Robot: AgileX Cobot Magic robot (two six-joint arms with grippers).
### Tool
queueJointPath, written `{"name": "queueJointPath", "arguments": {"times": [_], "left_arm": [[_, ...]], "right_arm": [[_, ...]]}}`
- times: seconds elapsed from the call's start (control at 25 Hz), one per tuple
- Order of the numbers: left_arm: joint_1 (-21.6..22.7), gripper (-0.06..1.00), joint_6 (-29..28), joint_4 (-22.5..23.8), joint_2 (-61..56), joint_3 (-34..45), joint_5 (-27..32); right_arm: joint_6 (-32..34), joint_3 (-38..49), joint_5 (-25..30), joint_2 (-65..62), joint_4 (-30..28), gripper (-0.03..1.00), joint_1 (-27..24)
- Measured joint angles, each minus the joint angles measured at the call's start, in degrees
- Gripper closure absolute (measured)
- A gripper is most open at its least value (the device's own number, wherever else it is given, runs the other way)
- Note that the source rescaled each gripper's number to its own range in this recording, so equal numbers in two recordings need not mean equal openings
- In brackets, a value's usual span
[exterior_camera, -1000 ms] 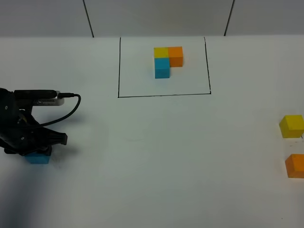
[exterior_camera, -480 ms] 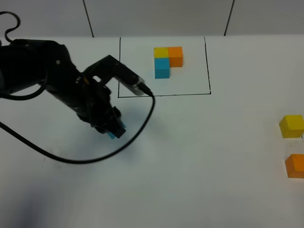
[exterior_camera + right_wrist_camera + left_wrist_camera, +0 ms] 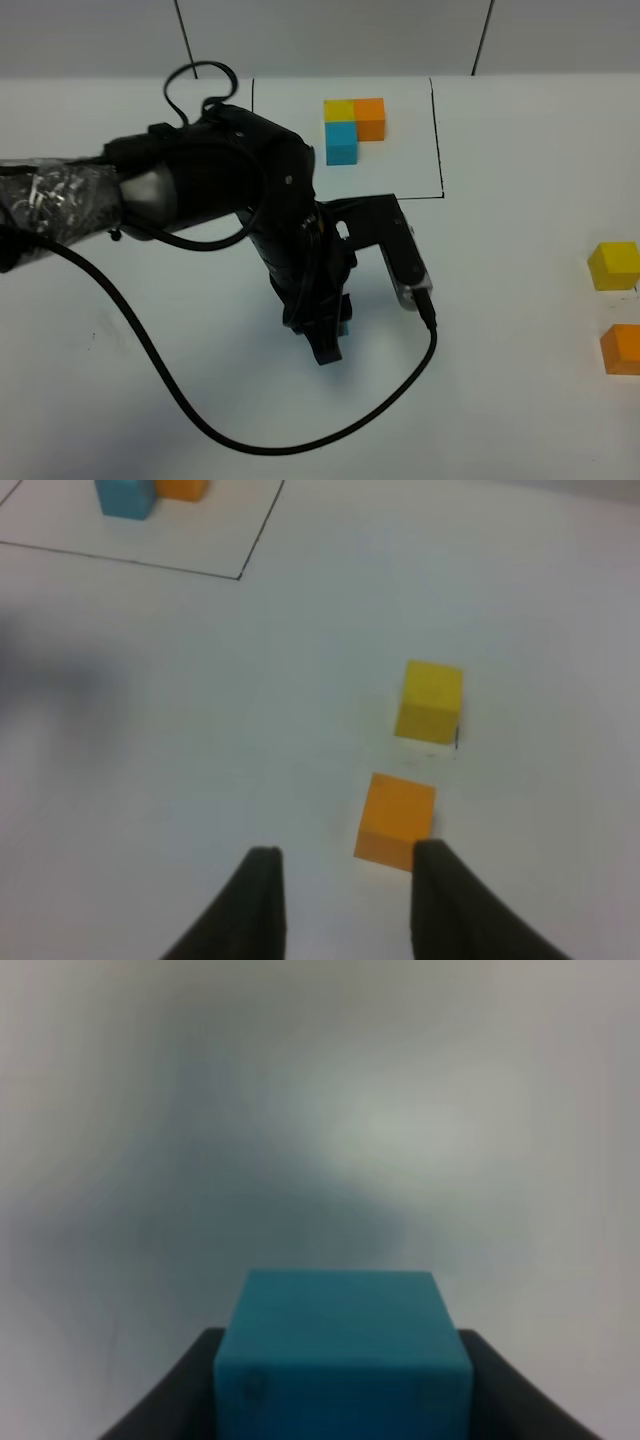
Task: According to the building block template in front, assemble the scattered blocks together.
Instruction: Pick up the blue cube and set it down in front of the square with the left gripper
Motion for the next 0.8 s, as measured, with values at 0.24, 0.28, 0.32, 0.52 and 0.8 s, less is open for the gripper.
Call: {"name": "queueJointPath", "arguments": {"times": [0.24, 0.28, 0.32, 0.52, 0.8], "left_arm": [[-2.62, 0.93, 0.11, 3.64, 3.61, 0.00, -3.92], [-2.66, 0.93, 0.11, 3.81, 4.22, 0.00, -4.77], [-2.68, 0.93, 0.11, 3.95, 4.82, 0.00, -5.50], [-2.68, 0.93, 0.17, 5.35, 8.02, -0.04, -7.84], [-2.68, 0.93, 0.29, 5.40, 9.02, -0.35, -7.67]], "right_arm": [[0.00, 0.00, 0.00, 0.00, 0.00, 0.97, 0.00], [0.00, 0.00, 0.00, 0.00, 0.00, 0.97, 0.00], [0.00, 0.00, 0.00, 0.00, 0.00, 0.97, 0.00], [0.00, 0.00, 0.00, 0.00, 0.00, 0.97, 0.00], [0.00, 0.00, 0.00, 0.00, 0.00, 0.97, 0.00]]}}
